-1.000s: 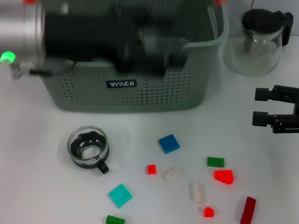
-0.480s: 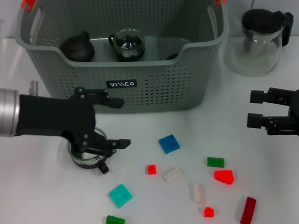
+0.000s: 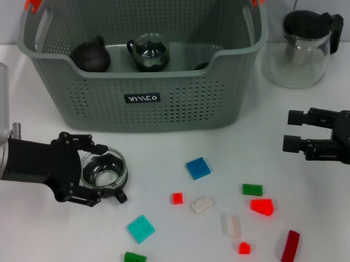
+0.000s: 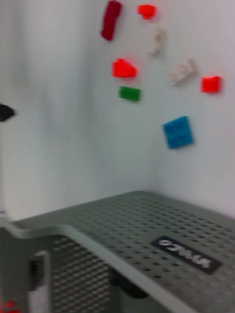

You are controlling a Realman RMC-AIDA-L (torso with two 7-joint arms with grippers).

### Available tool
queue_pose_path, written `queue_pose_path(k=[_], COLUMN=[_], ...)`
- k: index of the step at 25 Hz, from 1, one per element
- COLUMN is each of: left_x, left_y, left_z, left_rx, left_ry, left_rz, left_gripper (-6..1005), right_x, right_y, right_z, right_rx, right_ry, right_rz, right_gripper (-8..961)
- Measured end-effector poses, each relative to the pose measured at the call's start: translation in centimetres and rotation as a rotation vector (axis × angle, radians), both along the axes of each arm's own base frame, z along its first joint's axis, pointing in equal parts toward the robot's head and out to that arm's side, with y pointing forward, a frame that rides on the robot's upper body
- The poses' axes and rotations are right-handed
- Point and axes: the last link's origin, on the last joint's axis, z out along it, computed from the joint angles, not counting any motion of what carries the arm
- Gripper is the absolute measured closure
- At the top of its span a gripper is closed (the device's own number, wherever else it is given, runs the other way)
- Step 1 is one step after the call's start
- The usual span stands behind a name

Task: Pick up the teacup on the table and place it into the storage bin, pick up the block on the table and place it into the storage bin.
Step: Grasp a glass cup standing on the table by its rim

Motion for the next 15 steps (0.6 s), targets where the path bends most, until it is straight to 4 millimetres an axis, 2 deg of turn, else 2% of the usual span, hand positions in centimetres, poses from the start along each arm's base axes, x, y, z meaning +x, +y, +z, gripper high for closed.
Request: queue_pose_path(k=[5, 15], left_x=[-0.7, -1.4], left_y=[0.6, 1.1], left_z=[-0.6, -1.9], left_rx=[-0.004, -0.021], left_ry=[0.061, 0.161], left_rz=[0.052, 0.046], left_gripper=[152, 152], right_x=[0.0, 0.0], right_y=[0.0, 0.0], right_z=[-0.1, -0.2], right_rx=[0.0, -0.001], right_ry=[0.002, 0.006], right_rz=[-0.004, -0.009], right_gripper=[36, 36])
